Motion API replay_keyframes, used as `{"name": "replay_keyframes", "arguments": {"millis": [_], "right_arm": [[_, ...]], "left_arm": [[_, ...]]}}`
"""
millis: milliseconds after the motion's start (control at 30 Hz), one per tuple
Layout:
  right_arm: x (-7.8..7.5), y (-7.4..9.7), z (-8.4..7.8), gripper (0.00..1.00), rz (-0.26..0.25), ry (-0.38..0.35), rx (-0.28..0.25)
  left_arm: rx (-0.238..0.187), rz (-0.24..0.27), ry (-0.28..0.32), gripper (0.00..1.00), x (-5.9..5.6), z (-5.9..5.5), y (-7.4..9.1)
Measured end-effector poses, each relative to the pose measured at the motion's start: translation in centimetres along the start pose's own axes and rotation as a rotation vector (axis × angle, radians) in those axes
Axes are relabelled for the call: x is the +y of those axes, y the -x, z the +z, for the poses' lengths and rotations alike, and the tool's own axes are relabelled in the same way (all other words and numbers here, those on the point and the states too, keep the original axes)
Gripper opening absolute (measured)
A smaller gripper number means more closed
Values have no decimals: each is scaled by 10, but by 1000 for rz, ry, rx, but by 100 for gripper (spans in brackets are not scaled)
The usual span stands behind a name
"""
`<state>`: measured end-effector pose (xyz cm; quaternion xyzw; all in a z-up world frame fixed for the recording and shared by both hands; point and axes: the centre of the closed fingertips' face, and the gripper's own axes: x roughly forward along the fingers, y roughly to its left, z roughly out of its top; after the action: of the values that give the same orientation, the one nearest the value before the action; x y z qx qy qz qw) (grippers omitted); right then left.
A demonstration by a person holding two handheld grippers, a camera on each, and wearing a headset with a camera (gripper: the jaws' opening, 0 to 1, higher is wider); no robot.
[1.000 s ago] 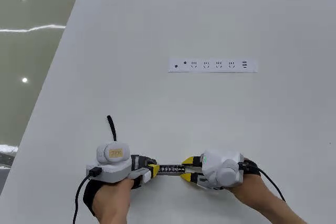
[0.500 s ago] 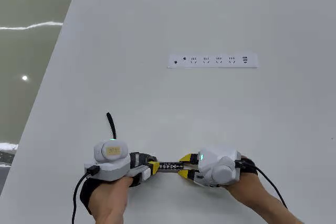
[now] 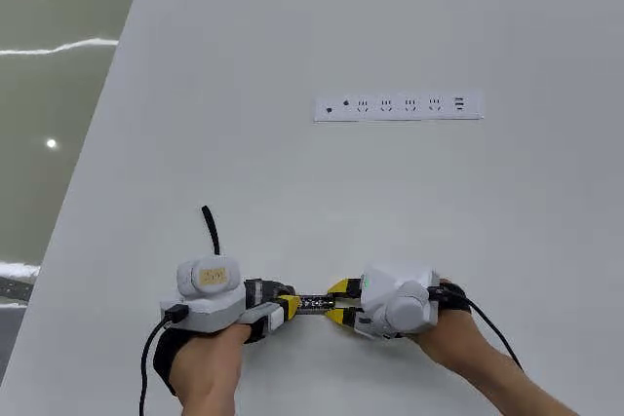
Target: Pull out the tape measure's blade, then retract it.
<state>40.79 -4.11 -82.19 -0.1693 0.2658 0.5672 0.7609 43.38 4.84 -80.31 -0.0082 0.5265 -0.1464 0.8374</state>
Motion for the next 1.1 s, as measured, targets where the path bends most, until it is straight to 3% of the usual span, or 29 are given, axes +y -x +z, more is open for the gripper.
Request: {"name": "replay_keyframes", "arguments": {"millis": [300, 1100], "right_arm": [[2, -14, 10, 12, 56, 40, 16], [5, -29, 18, 12, 80, 57, 19]], "left_arm": [[-2, 10, 15, 61, 2, -1, 1], [-9, 10, 34, 61, 4, -1, 1]]}}
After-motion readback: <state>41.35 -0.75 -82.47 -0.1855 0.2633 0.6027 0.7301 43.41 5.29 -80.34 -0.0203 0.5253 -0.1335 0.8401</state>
